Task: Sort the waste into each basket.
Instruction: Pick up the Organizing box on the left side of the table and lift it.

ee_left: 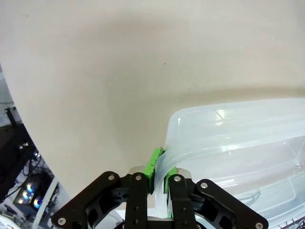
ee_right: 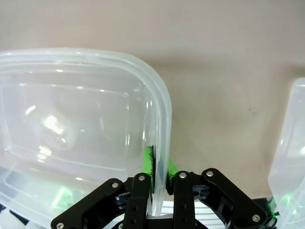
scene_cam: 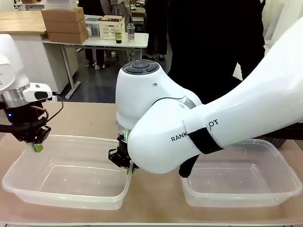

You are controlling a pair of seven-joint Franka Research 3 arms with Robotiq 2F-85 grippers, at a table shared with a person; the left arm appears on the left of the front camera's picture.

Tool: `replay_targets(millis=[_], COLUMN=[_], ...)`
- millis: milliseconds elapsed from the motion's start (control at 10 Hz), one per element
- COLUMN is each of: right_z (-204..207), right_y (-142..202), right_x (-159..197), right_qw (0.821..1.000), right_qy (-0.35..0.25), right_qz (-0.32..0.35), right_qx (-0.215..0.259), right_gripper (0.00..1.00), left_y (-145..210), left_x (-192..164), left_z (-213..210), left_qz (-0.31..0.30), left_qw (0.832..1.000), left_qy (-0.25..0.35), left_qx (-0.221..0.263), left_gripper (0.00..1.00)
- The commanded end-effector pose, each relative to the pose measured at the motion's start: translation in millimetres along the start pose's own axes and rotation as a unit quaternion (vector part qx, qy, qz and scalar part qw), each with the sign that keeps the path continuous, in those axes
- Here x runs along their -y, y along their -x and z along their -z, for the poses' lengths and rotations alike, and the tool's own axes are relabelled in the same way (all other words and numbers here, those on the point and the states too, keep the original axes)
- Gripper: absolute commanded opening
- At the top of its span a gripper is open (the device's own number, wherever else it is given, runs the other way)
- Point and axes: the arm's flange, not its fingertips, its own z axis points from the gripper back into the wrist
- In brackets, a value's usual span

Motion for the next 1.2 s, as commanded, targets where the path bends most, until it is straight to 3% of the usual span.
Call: replay_targets(millis=[0,200,400,800,1000,1100], right_z=[-3,-7,-31,-126,-152,-150], right_y=[4,5,5,-10,-30,-36], right_x=[13,24,40,65,69,64], right_qw=[1.0,0.999,0.999,0.986,0.981,0.98], right_qy=[0.004,0.007,0.022,0.163,0.193,0.195], right_qz=[0.026,0.032,0.04,0.027,-0.011,-0.02], right_qx=[0.01,0.004,0.004,-0.009,-0.032,-0.04], right_gripper=[0.0,0.0,0.0,0.0,0.0,0.0], left_y=[70,63,47,8,-2,-3], left_x=[9,7,15,58,66,65], left_z=[44,34,-5,-114,-150,-161], left_qz=[-0.02,-0.033,-0.021,0.05,0.016,0.012], left_qw=[1.0,0.999,0.998,0.988,0.983,0.983], left_qy=[-0.015,-0.018,-0.036,-0.059,-0.062,-0.058], left_qx=[0.015,0.028,0.047,0.132,0.174,0.173], left_gripper=[0.0,0.0,0.0,0.0,0.0,0.0])
